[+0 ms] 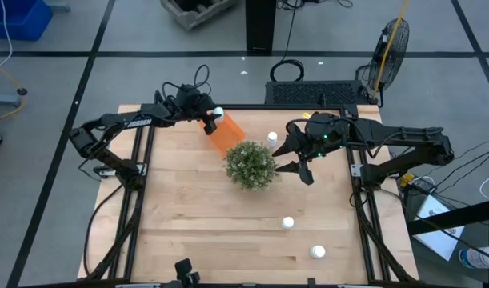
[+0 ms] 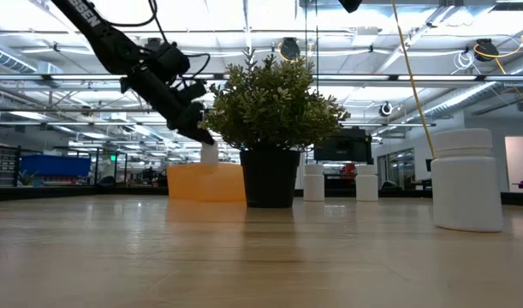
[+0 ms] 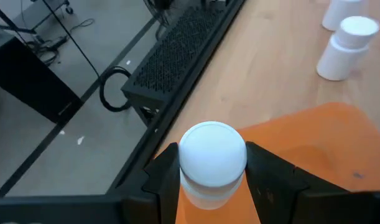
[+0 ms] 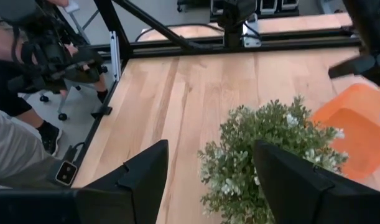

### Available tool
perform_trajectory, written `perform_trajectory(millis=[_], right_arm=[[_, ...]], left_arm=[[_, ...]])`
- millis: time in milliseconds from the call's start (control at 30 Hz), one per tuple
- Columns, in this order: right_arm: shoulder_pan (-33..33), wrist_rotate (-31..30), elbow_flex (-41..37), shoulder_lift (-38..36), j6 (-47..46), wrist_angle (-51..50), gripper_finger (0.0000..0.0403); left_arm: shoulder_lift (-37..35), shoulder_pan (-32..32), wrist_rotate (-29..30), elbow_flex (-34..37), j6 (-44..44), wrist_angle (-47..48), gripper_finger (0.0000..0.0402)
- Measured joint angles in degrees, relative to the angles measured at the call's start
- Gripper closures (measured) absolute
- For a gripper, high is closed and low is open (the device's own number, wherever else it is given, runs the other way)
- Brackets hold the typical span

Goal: Pick and place pill bottles into a basket
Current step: Put the white medicine bottle into the orange bin

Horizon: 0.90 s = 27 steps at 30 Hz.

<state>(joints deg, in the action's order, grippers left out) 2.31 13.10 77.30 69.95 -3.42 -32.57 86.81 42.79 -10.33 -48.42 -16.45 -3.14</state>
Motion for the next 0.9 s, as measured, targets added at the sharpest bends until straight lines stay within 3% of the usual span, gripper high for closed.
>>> perform_trajectory(millis=[600, 900], right_arm=[[-0.03, 0.1, 0.02, 0.02, -2.75, 0.85, 0.0177], [-0.04, 0.29, 0.02, 0.02, -3.02, 0.65, 0.0177]], left_arm=[[7.36, -0.46, -1.4, 0.04, 0.02, -1.6, 0.0242], [7.36, 0.89, -0.28, 0.0, 0.02, -2.34, 0.0216]])
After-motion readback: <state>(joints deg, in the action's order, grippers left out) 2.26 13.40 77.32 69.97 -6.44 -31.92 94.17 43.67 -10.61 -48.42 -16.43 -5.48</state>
